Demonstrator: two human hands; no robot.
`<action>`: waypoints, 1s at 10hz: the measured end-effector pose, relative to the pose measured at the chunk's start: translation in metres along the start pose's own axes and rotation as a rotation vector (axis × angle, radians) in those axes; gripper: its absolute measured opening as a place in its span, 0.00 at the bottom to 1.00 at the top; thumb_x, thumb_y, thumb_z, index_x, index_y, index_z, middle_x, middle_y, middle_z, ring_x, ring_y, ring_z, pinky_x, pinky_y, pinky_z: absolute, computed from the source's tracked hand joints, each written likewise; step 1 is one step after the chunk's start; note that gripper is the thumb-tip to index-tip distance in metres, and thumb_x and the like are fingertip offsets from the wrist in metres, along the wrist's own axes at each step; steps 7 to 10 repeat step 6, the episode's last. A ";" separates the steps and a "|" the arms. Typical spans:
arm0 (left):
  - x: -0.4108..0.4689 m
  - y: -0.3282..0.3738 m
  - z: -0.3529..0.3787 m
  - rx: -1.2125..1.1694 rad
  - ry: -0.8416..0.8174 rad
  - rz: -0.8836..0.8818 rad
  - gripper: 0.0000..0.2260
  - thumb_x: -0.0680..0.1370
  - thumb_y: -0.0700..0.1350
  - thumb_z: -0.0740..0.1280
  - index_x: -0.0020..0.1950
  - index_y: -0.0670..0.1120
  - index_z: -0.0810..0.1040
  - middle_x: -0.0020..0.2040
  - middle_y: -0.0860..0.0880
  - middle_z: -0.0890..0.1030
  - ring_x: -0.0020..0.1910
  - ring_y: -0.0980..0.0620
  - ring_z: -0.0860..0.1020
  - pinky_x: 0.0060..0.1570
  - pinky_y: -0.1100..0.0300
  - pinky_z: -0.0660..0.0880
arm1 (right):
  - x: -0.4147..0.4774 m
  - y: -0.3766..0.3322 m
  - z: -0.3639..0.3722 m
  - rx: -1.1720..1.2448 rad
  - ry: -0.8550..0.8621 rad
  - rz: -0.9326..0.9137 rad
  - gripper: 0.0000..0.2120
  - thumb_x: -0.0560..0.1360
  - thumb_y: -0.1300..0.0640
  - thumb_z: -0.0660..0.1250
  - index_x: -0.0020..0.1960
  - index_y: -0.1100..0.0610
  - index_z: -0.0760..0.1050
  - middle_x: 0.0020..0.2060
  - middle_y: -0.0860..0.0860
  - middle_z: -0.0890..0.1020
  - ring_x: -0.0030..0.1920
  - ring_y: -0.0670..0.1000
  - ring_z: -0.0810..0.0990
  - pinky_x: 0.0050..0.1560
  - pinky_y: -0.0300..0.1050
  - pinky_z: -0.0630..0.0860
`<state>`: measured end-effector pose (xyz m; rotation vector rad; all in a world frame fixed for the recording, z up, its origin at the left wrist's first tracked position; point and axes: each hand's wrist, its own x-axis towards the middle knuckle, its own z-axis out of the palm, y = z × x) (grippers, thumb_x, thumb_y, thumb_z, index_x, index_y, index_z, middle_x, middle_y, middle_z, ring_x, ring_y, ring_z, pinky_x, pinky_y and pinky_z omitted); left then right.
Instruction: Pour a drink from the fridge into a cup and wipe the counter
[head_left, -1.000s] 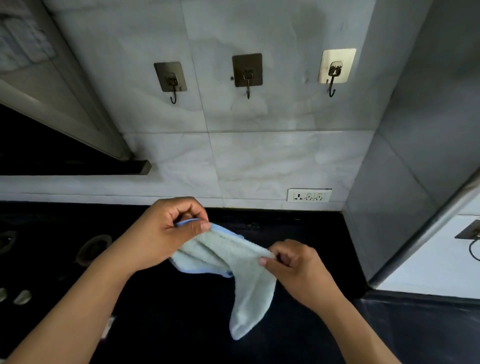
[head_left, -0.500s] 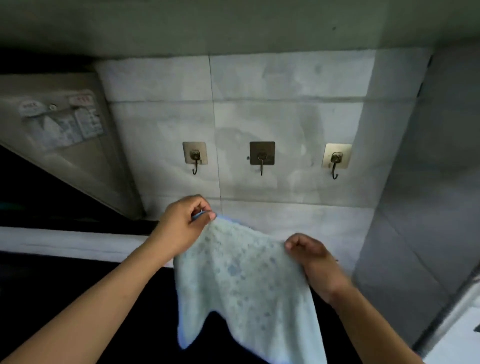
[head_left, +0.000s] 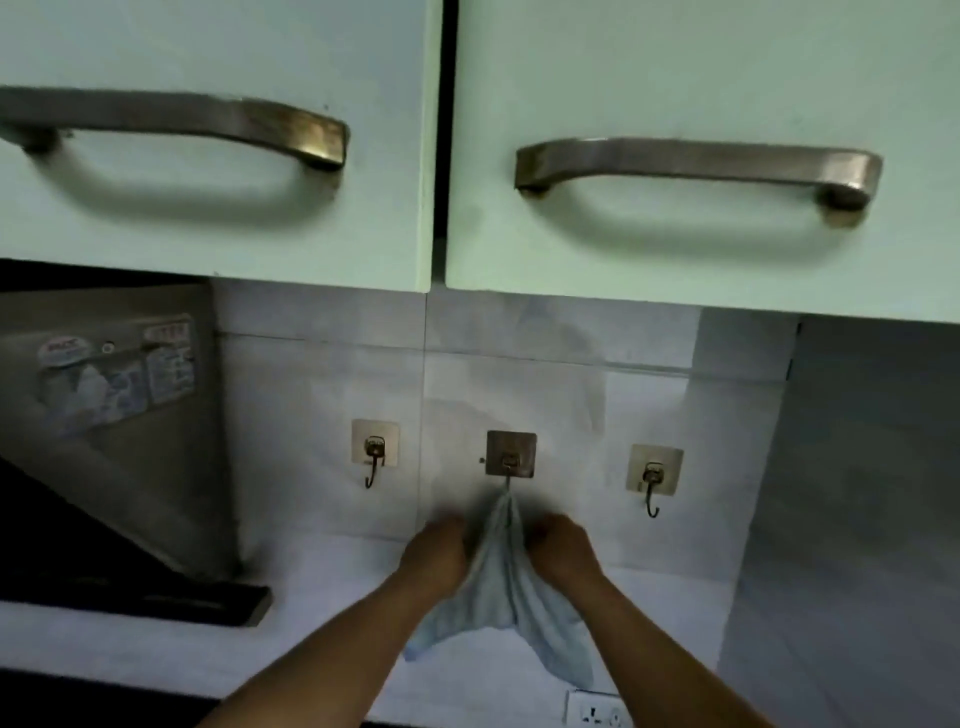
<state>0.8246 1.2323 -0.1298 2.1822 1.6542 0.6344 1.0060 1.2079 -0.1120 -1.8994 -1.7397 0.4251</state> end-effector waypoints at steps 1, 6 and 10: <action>-0.015 0.012 0.023 -0.216 0.006 0.055 0.08 0.79 0.50 0.60 0.42 0.57 0.74 0.48 0.49 0.83 0.47 0.49 0.80 0.51 0.56 0.78 | -0.019 0.006 0.021 0.110 0.016 -0.027 0.07 0.80 0.54 0.61 0.44 0.52 0.74 0.48 0.55 0.83 0.53 0.56 0.82 0.45 0.39 0.69; -0.192 -0.023 0.060 0.487 -0.483 -0.164 0.26 0.78 0.60 0.63 0.72 0.49 0.68 0.68 0.44 0.73 0.67 0.42 0.72 0.65 0.47 0.70 | -0.177 0.031 0.070 -0.513 -0.422 -0.087 0.15 0.75 0.53 0.65 0.59 0.55 0.74 0.57 0.54 0.79 0.57 0.57 0.79 0.51 0.48 0.73; -0.192 -0.023 0.060 0.487 -0.483 -0.164 0.26 0.78 0.60 0.63 0.72 0.49 0.68 0.68 0.44 0.73 0.67 0.42 0.72 0.65 0.47 0.70 | -0.177 0.031 0.070 -0.513 -0.422 -0.087 0.15 0.75 0.53 0.65 0.59 0.55 0.74 0.57 0.54 0.79 0.57 0.57 0.79 0.51 0.48 0.73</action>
